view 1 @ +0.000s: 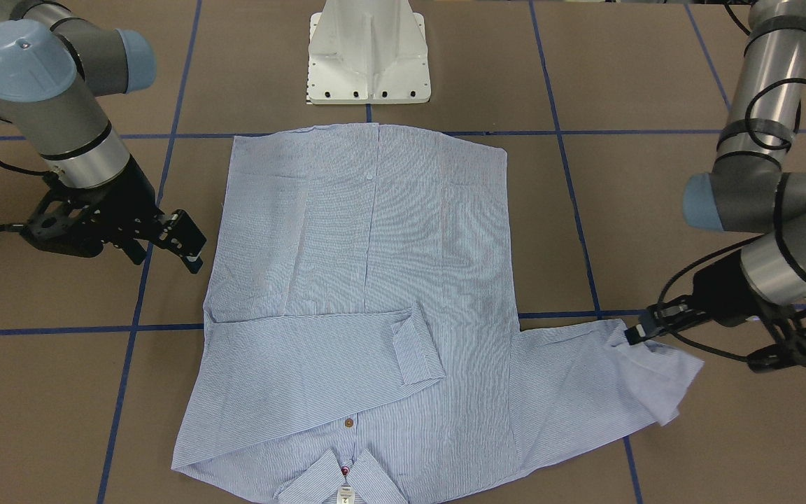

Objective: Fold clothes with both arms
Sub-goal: 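Carry the sleeve with the left gripper across the shirt front while the right arm withdraws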

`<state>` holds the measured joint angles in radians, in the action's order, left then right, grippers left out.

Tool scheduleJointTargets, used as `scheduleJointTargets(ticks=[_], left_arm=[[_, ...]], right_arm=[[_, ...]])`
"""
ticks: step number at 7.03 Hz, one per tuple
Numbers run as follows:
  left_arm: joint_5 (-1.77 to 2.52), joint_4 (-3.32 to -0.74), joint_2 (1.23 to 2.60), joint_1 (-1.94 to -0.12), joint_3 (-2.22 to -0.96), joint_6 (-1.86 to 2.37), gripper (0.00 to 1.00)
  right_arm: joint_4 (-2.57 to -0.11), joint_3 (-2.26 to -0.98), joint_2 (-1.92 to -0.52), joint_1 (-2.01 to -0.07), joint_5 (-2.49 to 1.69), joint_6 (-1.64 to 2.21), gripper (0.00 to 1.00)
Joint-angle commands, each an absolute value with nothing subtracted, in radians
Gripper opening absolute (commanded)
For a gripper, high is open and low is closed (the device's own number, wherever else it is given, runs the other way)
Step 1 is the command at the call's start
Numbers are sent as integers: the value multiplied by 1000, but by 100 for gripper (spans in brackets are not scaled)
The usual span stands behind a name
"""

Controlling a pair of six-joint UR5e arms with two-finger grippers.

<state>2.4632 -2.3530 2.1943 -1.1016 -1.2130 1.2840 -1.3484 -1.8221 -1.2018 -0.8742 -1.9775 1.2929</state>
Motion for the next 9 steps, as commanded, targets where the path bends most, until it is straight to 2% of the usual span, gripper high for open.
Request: scheduleJointTargets(ticks=[1, 4, 9], left_arm=[[2308, -2355, 2305, -953, -1262, 1513, 0], [2113, -2356, 2430, -787, -1269, 1690, 0], [1921, -2358, 2514, -623, -1266, 1779, 0]], right_arm=[[-1348, -1827, -1267, -929, -1980, 1206, 99], [-1293, -1838, -1340, -971, -1982, 1201, 100], [-1273, -1839, -1387, -999, -1979, 1203, 100]])
